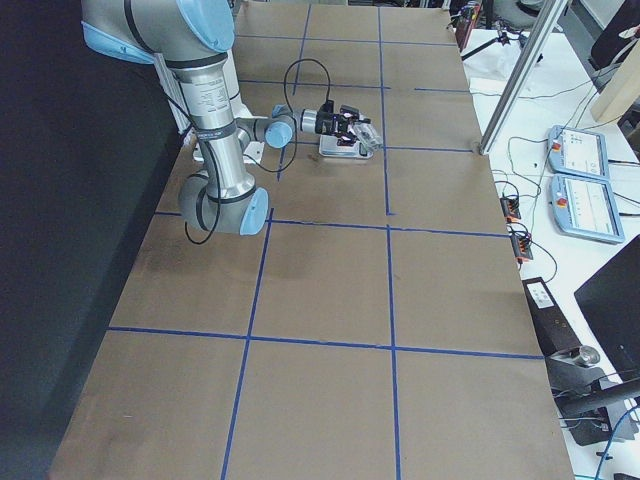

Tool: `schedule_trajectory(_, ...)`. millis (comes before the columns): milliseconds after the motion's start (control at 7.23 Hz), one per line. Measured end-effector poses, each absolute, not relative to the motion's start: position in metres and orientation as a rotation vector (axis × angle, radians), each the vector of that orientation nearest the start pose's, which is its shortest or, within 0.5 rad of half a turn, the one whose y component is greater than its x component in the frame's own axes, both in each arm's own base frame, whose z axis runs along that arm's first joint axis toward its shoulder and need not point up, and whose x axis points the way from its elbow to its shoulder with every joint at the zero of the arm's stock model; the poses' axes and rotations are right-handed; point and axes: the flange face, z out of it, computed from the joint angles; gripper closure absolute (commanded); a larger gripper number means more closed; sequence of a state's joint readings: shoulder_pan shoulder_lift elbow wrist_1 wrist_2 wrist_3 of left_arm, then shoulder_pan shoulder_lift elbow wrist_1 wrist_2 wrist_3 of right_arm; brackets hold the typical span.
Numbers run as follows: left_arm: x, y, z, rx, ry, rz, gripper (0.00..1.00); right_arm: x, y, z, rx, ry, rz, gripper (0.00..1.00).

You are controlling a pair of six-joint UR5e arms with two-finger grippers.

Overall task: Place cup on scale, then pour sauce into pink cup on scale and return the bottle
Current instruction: 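Rotate the bottle upright with the right gripper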

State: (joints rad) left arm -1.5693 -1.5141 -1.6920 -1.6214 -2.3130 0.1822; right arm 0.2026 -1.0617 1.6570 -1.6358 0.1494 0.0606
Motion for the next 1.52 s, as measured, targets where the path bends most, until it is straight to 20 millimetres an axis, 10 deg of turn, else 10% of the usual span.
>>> schedule_trajectory(692,-0.065,-0.473,0.624,0.175,0.730,0.218,0.00,-0.550,-0.337,0.279,1.401,0.218,-0.392,1.00)
schedule_trajectory(1522,-0.066,-0.471,0.622,0.179,0.731,0.218,0.00,-0.513,-0.326,0.235,1.316,-0.435,0.000,1.00)
